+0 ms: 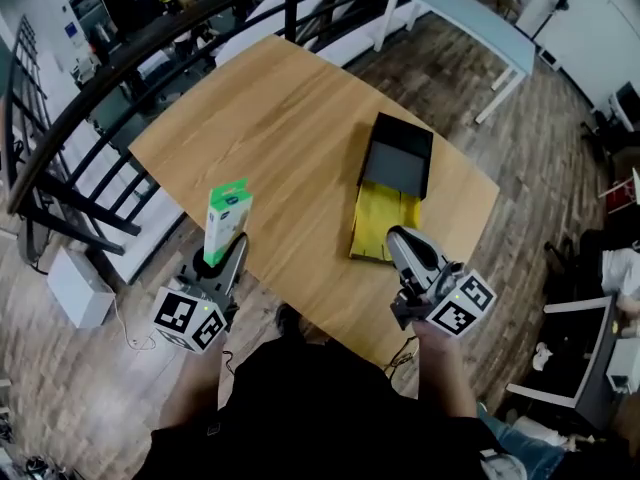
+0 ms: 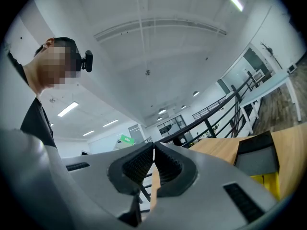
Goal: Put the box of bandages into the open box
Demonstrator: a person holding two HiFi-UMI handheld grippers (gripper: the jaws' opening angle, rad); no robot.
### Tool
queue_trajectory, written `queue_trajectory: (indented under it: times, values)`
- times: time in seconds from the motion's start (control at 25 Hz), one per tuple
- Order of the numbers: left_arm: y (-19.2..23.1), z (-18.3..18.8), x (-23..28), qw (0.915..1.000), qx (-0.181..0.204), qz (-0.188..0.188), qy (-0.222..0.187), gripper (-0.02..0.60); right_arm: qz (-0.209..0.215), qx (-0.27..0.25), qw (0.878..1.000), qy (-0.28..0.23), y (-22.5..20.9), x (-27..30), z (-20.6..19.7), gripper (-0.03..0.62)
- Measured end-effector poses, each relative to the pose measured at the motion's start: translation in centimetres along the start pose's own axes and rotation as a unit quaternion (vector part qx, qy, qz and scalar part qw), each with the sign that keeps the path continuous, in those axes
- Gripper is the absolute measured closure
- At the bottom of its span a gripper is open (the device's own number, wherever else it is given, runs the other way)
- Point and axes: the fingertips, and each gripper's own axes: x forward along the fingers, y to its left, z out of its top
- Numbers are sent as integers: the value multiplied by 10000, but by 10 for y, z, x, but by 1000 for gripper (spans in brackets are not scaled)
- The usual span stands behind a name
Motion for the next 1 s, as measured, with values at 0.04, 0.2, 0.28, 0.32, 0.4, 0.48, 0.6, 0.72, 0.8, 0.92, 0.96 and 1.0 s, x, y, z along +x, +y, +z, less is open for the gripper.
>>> queue_trajectory:
  times: [0.04,0.2,0.28,0.32,0.4,0.48,0.6,0.72,0.8,0.92,0.96,1.0]
  values:
    - [4,0,3,10000,-2,-84,19,488,-59,-11,10000,-19,1,3,0,556]
    - [10,-4,20,9989,30,-452,137,488,-340,-22,9994,-117,-1,5,-1,556]
    - [11,-7,31,9981,28,-591,192,488,-487,1,9987,-165,-4,1,-3,556]
    - [9,-8,36,9976,26,-651,213,488,-554,16,9983,-182,-6,-3,-3,556]
    - [4,-8,46,9968,18,-758,246,488,-675,39,9975,-214,-10,-11,-1,556]
    - [-3,-8,57,9957,12,-876,285,488,-787,58,9966,-253,-17,-19,2,556]
    - [-15,-10,75,9937,21,-1058,372,488,-918,99,9951,-341,-27,-29,7,556]
    - [-26,-14,92,9922,31,-1169,442,488,-962,137,9943,-429,-37,-38,8,556]
    - [-34,-18,102,9914,18,-1219,480,488,-991,185,9939,-454,-44,-45,6,556]
    - [-49,-21,119,9881,72,-1416,587,488,-1122,263,9919,-538,-53,-58,6,556]
    - [-54,-21,124,9868,98,-1491,624,488,-1174,283,9911,-568,-57,-62,6,556]
    - [-59,-22,130,9855,113,-1557,659,488,-1226,306,9902,-589,-60,-66,6,556]
